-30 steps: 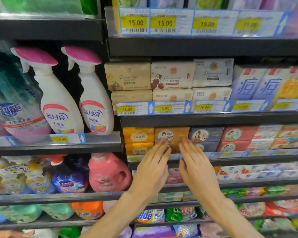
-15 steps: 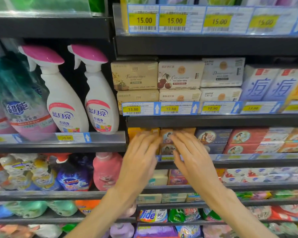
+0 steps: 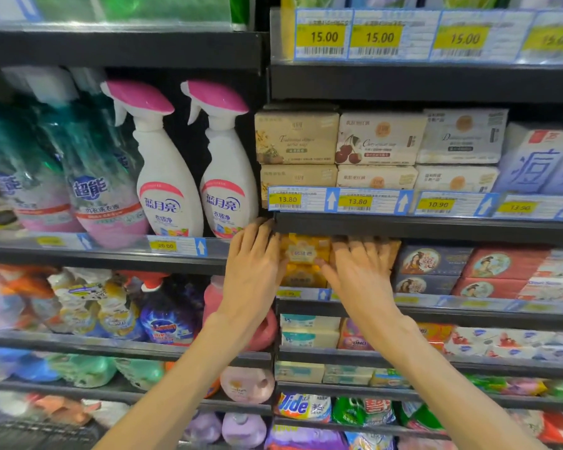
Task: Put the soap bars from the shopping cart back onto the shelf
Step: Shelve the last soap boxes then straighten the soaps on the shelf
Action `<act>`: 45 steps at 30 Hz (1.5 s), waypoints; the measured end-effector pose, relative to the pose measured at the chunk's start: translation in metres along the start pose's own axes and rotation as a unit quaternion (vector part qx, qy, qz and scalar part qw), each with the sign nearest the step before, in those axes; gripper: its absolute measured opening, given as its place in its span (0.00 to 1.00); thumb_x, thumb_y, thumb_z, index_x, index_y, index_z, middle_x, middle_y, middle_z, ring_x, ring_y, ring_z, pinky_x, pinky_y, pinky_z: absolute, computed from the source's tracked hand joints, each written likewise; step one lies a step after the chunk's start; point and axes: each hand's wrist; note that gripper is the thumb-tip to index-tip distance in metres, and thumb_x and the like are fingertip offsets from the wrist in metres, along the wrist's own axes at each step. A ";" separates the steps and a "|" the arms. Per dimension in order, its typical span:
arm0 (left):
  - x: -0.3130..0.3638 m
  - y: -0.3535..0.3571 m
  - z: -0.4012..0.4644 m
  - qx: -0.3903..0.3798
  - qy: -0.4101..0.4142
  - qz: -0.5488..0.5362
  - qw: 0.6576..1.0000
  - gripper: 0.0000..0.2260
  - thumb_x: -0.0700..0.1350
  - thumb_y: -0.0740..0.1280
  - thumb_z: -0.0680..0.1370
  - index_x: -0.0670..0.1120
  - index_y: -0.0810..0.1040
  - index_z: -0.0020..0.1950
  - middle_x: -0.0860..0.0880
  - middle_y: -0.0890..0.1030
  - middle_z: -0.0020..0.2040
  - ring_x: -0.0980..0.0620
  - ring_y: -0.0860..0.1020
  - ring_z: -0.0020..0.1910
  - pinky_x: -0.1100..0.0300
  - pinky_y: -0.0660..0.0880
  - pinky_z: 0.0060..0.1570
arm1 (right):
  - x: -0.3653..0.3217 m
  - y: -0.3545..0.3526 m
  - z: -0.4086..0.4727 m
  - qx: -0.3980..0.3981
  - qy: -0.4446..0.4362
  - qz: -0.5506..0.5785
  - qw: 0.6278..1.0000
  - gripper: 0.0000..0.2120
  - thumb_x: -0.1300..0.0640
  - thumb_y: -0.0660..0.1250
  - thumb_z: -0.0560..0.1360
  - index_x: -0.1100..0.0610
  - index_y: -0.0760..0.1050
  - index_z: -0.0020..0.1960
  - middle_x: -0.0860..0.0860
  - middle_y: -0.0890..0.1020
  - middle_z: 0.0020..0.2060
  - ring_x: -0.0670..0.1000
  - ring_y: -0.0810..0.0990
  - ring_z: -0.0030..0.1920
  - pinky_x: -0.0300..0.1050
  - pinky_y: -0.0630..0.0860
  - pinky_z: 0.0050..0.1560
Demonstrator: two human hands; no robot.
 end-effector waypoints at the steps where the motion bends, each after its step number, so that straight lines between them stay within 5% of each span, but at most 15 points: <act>1: 0.000 0.001 0.000 -0.003 -0.004 0.004 1.000 0.15 0.47 0.70 0.76 0.42 0.77 0.60 0.42 0.77 0.62 0.42 0.70 0.66 0.49 0.65 0.65 | 0.000 0.000 0.000 -0.008 0.003 0.000 1.000 0.24 0.44 0.68 0.75 0.58 0.75 0.64 0.59 0.77 0.61 0.62 0.72 0.65 0.63 0.60 0.70; 18: -0.002 0.004 0.001 -0.011 -0.021 0.002 1.000 0.17 0.49 0.71 0.76 0.42 0.76 0.61 0.44 0.77 0.62 0.43 0.69 0.66 0.48 0.65 0.64 | 0.002 -0.010 0.008 -0.102 0.020 0.045 0.994 0.19 0.41 0.62 0.78 0.54 0.75 0.61 0.54 0.76 0.61 0.60 0.71 0.65 0.59 0.61 0.69; 22: 0.005 0.001 -0.003 0.006 -0.013 -0.020 1.000 0.18 0.50 0.70 0.77 0.43 0.75 0.63 0.44 0.76 0.64 0.43 0.68 0.68 0.48 0.64 0.67 | 0.012 -0.012 0.000 -0.066 0.015 0.026 0.997 0.20 0.40 0.66 0.76 0.57 0.78 0.54 0.58 0.79 0.57 0.62 0.73 0.64 0.63 0.62 0.70; 29: 0.062 0.006 -0.001 0.006 0.082 -0.109 0.991 0.20 0.51 0.69 0.76 0.44 0.75 0.65 0.47 0.76 0.63 0.44 0.72 0.64 0.50 0.65 0.68 | 0.064 -0.021 -0.022 -0.013 0.045 -0.020 0.999 0.26 0.42 0.69 0.74 0.61 0.75 0.60 0.62 0.75 0.59 0.65 0.70 0.64 0.64 0.61 0.71; 38: 0.075 0.023 0.031 -0.056 0.009 -0.031 0.998 0.21 0.59 0.73 0.72 0.46 0.80 0.58 0.45 0.83 0.51 0.41 0.79 0.56 0.44 0.70 0.62 | 0.105 -0.012 -0.019 -0.018 0.062 -0.049 0.997 0.28 0.38 0.69 0.74 0.61 0.77 0.61 0.64 0.78 0.58 0.67 0.72 0.64 0.68 0.62 0.68; 45: 0.069 0.023 0.033 -0.062 0.003 -0.038 0.997 0.22 0.60 0.71 0.73 0.48 0.80 0.61 0.45 0.83 0.55 0.40 0.77 0.60 0.43 0.70 0.63 | 0.107 -0.009 -0.017 -0.007 0.048 -0.008 0.999 0.27 0.39 0.71 0.72 0.57 0.77 0.62 0.61 0.78 0.60 0.66 0.71 0.66 0.68 0.64 0.69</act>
Point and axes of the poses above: each hand's wrist, its own z-axis towards the middle knuckle, its own y-axis out of the palm, x = y × z
